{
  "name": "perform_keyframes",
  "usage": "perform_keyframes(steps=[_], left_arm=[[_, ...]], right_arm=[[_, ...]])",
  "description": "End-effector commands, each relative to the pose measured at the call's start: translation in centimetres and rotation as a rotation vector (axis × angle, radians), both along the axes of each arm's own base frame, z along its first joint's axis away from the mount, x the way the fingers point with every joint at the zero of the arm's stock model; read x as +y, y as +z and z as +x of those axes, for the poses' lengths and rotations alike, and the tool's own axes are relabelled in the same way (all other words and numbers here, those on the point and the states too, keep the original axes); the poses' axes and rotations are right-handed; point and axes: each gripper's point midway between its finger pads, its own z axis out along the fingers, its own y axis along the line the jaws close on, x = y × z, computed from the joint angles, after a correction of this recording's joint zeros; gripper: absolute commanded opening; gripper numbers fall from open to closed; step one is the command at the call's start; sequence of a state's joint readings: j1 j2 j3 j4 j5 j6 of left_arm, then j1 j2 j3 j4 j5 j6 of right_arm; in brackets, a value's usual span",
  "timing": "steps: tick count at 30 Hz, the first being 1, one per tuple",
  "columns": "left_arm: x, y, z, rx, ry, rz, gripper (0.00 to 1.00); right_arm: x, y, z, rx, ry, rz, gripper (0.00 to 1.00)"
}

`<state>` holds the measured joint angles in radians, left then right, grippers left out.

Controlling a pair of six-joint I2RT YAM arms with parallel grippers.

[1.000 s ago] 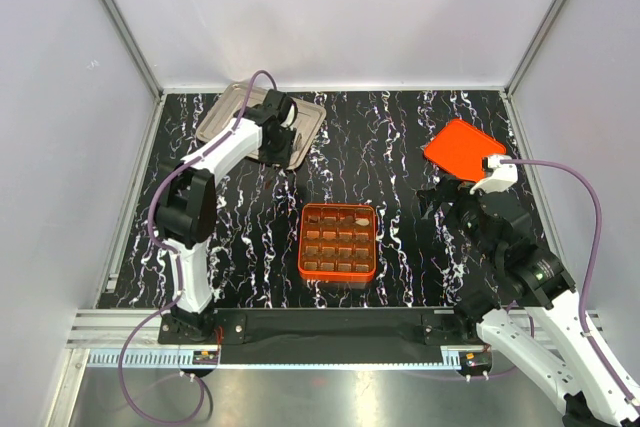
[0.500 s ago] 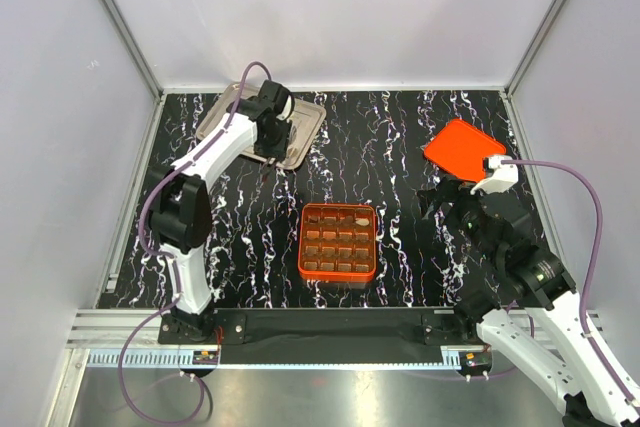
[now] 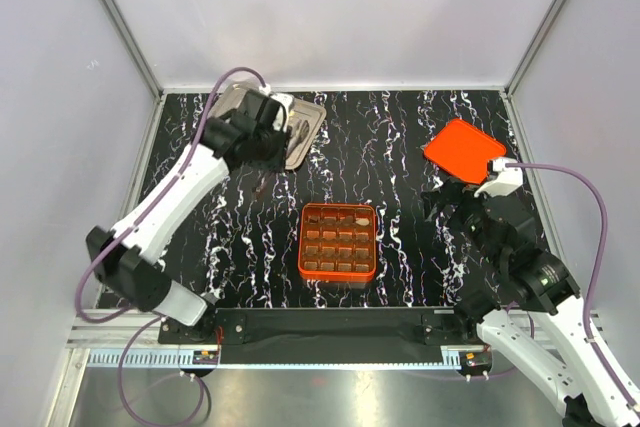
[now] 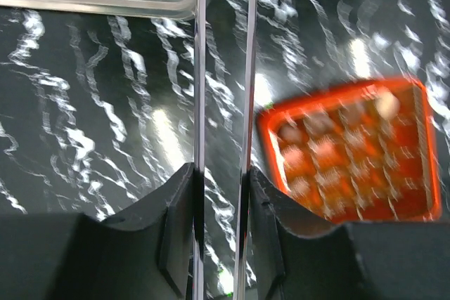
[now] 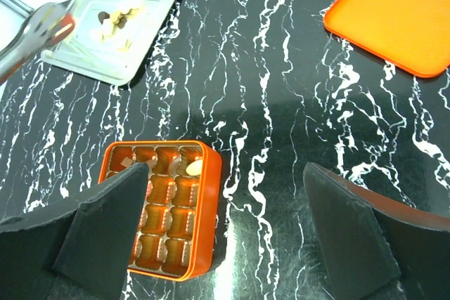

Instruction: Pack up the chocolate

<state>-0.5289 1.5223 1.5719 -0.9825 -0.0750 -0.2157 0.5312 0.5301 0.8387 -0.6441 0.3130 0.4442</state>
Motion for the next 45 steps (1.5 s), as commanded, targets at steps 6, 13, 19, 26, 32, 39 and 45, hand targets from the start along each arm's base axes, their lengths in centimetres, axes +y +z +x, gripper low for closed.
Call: perform_keyframes(steps=[6, 13, 19, 26, 32, 39, 45], left_arm=[[-1.9, -2.3, -10.8, 0.090, -0.116, -0.007, 0.36], [-1.6, -3.6, -14.2, 0.117, -0.131, -0.055, 0.36], [-1.9, -4.3, -15.8, 0.159, -0.168, -0.083, 0.36], [-2.2, -5.3, -17.1, 0.197, -0.182, -0.083, 0.37], [-1.9, -6.6, -18.1, 0.225, -0.178, -0.070, 0.37], [-2.1, -6.5, -17.9, 0.222, -0.183, -0.069, 0.44], [-3.4, -3.1, -16.1, 0.141, -0.183, -0.103, 0.52]], right_arm=[[-1.1, 2.4, -0.9, -0.048, -0.032, 0.026, 1.00], [-1.2, 2.0, -1.5, -0.034, -0.031, 0.048, 1.00], [-1.0, 2.1, -1.6, -0.034, -0.027, 0.055, 1.00], [-1.1, 2.1, -1.5, -0.036, -0.028, 0.051, 1.00], [-1.0, 2.2, -1.4, -0.036, -0.026, 0.050, 1.00], [-0.9, 2.2, -1.4, -0.040, -0.023, 0.053, 1.00], [-1.3, 2.3, -1.5, -0.045, -0.034, 0.047, 1.00]])
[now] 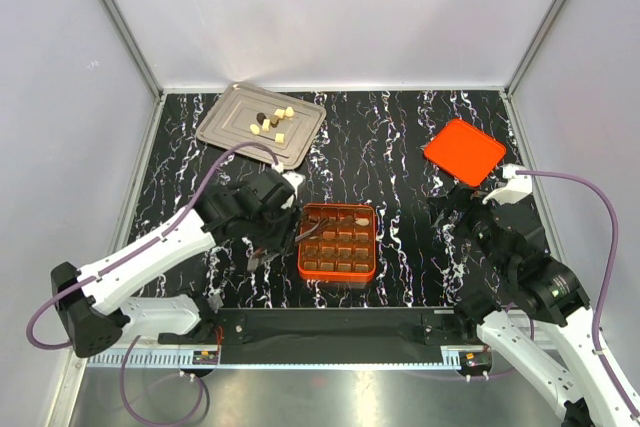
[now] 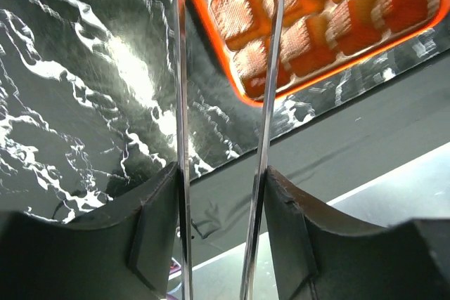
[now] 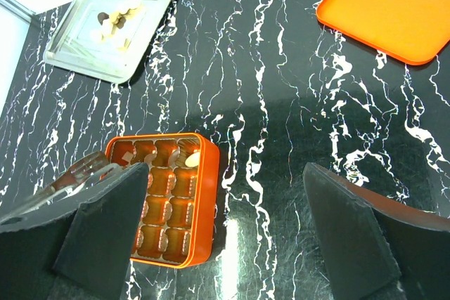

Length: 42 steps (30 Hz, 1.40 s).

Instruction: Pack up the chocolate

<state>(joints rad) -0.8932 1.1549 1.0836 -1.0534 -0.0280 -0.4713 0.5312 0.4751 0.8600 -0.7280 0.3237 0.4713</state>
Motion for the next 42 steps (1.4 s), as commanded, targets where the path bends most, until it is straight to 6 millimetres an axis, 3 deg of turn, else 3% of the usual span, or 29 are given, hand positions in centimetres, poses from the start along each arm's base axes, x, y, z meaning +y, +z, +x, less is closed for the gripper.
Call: perform_keyframes(steps=[1, 3, 4, 5, 6, 7, 10, 14, 20, 26, 33, 42], left_arm=[[-2.4, 4.2, 2.3, -0.107, -0.010, -0.099, 0.52], [-3.2, 6.6, 3.4, -0.158, -0.005, -0.128, 0.52], [-3.0, 6.9, 4.2, -0.184, 0.007, -0.094, 0.52], [-3.2, 8.8, 5.1, -0.232, 0.020, -0.106, 0.52], [-2.8, 9.1, 6.5, -0.273, 0.052, -0.050, 0.52], [-2.5, 10.8, 7.3, -0.313, 0.066, -0.038, 0.52], [-2.0, 12.0, 10.3, -0.365, 0.111, 0.037, 0.52], [-0.9, 12.1, 14.9, -0.376, 0.184, 0.041, 0.52], [1.9, 9.7, 21.7, -0.384, 0.320, 0.072, 0.52], [3.1, 4.7, 26.6, -0.323, 0.363, 0.114, 0.53], [3.9, 1.3, 29.4, -0.304, 0.384, 0.103, 0.54], [4.3, -3.0, 30.7, -0.227, 0.372, 0.108, 0.54]], right_arm=[[-0.3, 2.1, 0.1, -0.057, -0.018, 0.027, 1.00], [-0.4, 2.1, 0.0, -0.057, -0.021, 0.024, 1.00], [-0.4, 2.2, 0.0, -0.059, -0.021, 0.025, 1.00], [-0.4, 2.2, 0.0, -0.060, -0.020, 0.022, 1.00], [-0.4, 2.3, 0.0, -0.062, -0.017, 0.026, 1.00], [-0.4, 2.2, 0.0, -0.061, -0.019, 0.025, 1.00], [-0.4, 2.1, 0.0, -0.059, -0.018, 0.026, 1.00], [-0.1, 1.9, -0.1, -0.055, -0.005, 0.036, 1.00], [0.2, 1.5, 0.0, -0.052, 0.005, 0.039, 1.00], [0.9, 1.4, 0.1, -0.048, 0.036, 0.049, 1.00], [1.0, 1.6, 0.1, -0.048, 0.041, 0.051, 1.00], [1.3, 1.5, 0.2, -0.048, 0.054, 0.047, 1.00]])
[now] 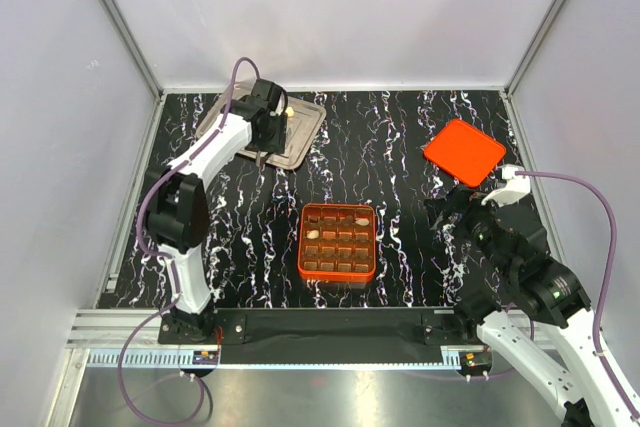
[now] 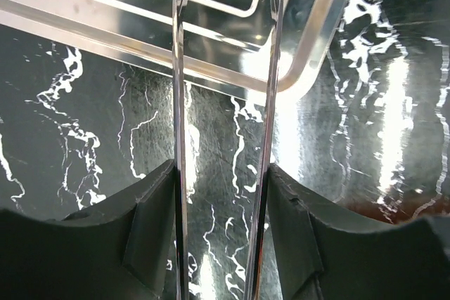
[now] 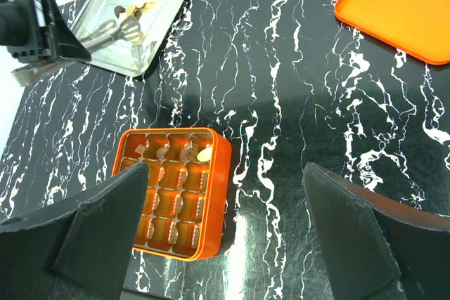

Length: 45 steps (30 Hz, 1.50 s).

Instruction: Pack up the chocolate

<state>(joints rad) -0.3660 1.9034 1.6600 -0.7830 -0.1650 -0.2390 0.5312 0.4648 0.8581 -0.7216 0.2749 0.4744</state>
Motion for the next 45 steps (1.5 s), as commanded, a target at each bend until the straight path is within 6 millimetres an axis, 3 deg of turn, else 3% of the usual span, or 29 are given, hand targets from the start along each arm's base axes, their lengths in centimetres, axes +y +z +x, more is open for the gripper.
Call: perform_keyframes(steps=[1, 8, 15, 20, 29, 32, 37, 45], left_arm=[[-0.5, -0.6, 1.5, -0.027, -0.019, -0.024, 0.54], [-0.3, -2.1, 1.8, -0.001, -0.019, -0.023, 0.51], [-0.2, -1.8, 1.5, 0.013, -0.026, -0.030, 0.45], [0.2, 0.2, 0.8, 0.005, -0.018, -0.022, 0.43], [0.4, 6.5, -0.7, -0.078, -0.035, -0.059, 0.40], [0.5, 7.7, -1.4, -0.100, -0.036, -0.064, 0.40], [0.5, 6.8, -1.2, -0.095, -0.036, -0.058, 0.44], [-0.6, 3.0, 0.2, -0.062, -0.046, -0.074, 0.47]], right_arm=[[0.5, 1.3, 0.7, -0.043, 0.004, 0.020, 1.00], [0.5, 1.3, 0.9, -0.047, 0.001, 0.015, 1.00], [0.5, 1.2, 1.0, -0.045, -0.001, 0.016, 1.00], [0.4, 1.4, 1.0, -0.051, -0.008, 0.018, 1.00], [0.3, 1.7, 0.9, -0.049, -0.015, 0.023, 1.00], [0.2, 1.6, 0.8, -0.046, -0.016, 0.030, 1.00], [0.3, 1.4, 0.6, -0.041, -0.016, 0.041, 1.00], [0.2, 1.6, 0.9, -0.047, -0.019, 0.026, 1.00]])
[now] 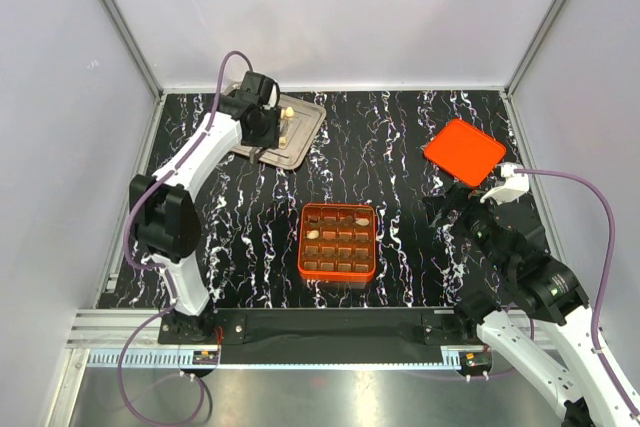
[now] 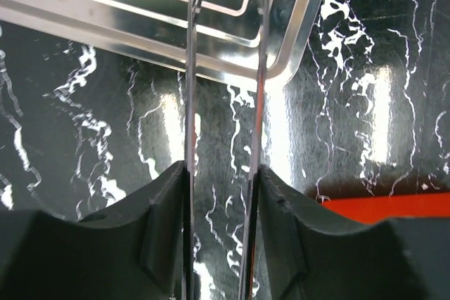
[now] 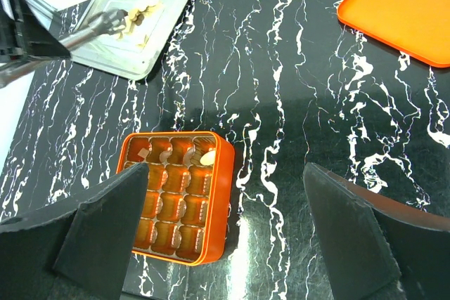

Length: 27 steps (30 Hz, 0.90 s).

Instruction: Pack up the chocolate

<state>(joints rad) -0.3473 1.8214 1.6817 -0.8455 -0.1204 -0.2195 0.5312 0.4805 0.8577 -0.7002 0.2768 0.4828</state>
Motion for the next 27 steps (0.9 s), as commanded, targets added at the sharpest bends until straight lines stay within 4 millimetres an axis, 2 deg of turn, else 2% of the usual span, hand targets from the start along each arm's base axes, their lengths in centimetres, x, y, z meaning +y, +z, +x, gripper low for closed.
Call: perform_keyframes(steps=[1, 8, 12, 20, 27], left_arm=[[-1.2, -1.3, 1.6, -0.027, -0.025, -0.032, 0.48], [-1.3, -4.5, 2.3, 0.022, -0.012, -0.013, 0.49], [-1.4, -5.5, 2.6, 0.028, -0.015, -0.010, 0.49], [-1.2, -6.1, 2.7, 0.047, -0.016, 0.011, 0.43], [-0.7, -5.7, 2.2, 0.055, -0.008, 0.033, 0.39]], right_arm=[[-0.1, 1.5, 0.5, -0.048, -0.020, 0.015, 1.00], [-0.1, 1.5, 0.8, -0.053, -0.019, 0.008, 1.00], [-0.1, 1.2, 0.8, -0.049, -0.020, 0.000, 1.00], [-0.3, 1.0, 1.0, -0.050, -0.028, -0.017, 1.00], [-0.1, 1.2, 1.1, -0.058, -0.024, -0.011, 1.00]])
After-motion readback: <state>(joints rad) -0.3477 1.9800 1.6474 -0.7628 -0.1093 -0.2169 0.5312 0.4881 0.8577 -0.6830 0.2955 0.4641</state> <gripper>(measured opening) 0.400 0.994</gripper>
